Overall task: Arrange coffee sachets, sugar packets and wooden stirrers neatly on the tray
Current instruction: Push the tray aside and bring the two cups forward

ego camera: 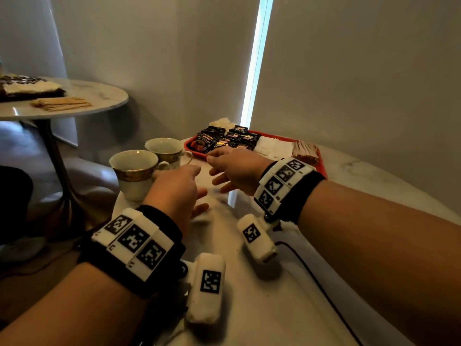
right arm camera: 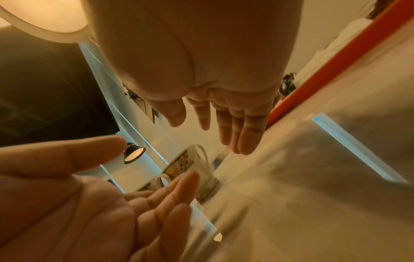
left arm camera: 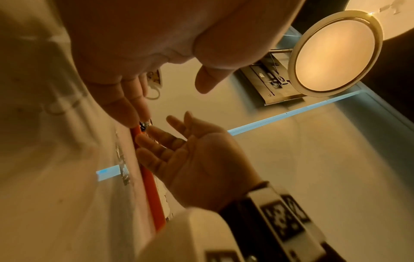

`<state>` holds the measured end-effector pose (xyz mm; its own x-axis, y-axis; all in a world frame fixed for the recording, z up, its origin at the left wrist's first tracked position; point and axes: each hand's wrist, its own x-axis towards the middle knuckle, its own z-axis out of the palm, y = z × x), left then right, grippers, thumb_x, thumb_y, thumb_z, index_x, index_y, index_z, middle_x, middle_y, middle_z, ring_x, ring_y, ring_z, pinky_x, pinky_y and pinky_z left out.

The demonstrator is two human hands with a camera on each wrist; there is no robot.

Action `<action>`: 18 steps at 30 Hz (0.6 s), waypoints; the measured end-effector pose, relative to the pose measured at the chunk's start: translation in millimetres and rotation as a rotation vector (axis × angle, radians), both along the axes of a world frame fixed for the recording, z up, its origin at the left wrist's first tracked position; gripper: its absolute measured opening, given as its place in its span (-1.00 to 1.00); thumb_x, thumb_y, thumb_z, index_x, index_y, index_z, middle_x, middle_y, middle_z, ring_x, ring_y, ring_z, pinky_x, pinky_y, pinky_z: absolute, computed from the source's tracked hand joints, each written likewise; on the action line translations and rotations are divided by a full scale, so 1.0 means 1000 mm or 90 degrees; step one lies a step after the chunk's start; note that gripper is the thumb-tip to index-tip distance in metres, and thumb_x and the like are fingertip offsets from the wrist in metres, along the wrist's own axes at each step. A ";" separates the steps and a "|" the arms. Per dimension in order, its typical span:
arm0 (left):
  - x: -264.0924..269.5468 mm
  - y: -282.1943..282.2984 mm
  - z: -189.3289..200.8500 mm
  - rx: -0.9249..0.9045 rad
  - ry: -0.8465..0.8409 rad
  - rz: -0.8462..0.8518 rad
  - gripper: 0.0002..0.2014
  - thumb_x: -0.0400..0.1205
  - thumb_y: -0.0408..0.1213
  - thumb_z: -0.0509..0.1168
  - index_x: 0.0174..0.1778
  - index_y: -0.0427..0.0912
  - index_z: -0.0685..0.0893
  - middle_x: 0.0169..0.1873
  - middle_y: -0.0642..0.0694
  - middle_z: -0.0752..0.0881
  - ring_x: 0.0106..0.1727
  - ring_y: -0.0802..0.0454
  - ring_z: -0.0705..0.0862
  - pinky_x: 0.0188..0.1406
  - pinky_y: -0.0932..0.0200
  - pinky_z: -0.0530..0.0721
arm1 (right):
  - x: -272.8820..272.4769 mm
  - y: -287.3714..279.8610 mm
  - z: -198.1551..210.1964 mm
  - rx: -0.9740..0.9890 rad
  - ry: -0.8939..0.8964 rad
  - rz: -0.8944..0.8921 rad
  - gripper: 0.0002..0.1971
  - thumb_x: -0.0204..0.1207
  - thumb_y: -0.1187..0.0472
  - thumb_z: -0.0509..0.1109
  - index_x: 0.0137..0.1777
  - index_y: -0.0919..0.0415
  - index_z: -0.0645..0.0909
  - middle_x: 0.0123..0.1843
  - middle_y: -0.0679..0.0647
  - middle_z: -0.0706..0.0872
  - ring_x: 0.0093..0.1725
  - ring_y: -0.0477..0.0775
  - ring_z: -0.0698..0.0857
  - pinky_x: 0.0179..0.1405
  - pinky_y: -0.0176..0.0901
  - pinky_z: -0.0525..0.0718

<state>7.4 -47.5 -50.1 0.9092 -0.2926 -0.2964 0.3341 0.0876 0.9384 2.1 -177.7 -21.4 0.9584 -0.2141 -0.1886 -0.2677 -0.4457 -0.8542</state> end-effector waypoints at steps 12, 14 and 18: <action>0.030 0.008 -0.008 -0.012 0.030 -0.013 -0.52 0.75 -0.19 0.25 0.61 -0.05 0.36 0.11 -0.19 0.73 0.01 -0.05 0.73 0.14 -0.18 0.73 | 0.058 0.023 -0.020 0.075 0.002 -0.013 -0.68 0.79 0.04 0.21 0.41 0.19 0.53 0.18 0.28 0.71 0.09 0.27 0.76 0.26 0.22 0.73; 0.035 0.013 -0.012 -0.008 0.007 -0.001 -0.58 0.70 -0.16 0.30 0.50 0.02 0.45 0.25 -0.19 0.69 0.10 -0.08 0.69 0.08 -0.17 0.73 | 0.060 0.025 -0.022 0.064 0.001 0.009 -0.78 0.81 0.09 0.18 0.25 0.19 0.58 0.08 0.24 0.71 -0.01 0.20 0.75 0.18 0.18 0.73; 0.036 0.021 -0.012 0.029 -0.134 0.000 -0.34 0.55 -0.17 0.40 0.60 -0.05 0.38 0.43 -0.10 0.58 0.14 0.13 0.71 0.03 0.04 0.74 | 0.051 0.015 -0.021 0.140 -0.060 -0.049 -0.72 0.80 0.12 0.19 0.30 0.30 0.58 -0.07 0.24 0.70 -0.06 0.21 0.72 0.12 0.19 0.74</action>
<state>43.3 -26.8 -62.3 0.9524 -0.2835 -0.1122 0.1296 0.0432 0.9906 52.6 -162.4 -42.6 0.9562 -0.2514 -0.1497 -0.2087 -0.2276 -0.9511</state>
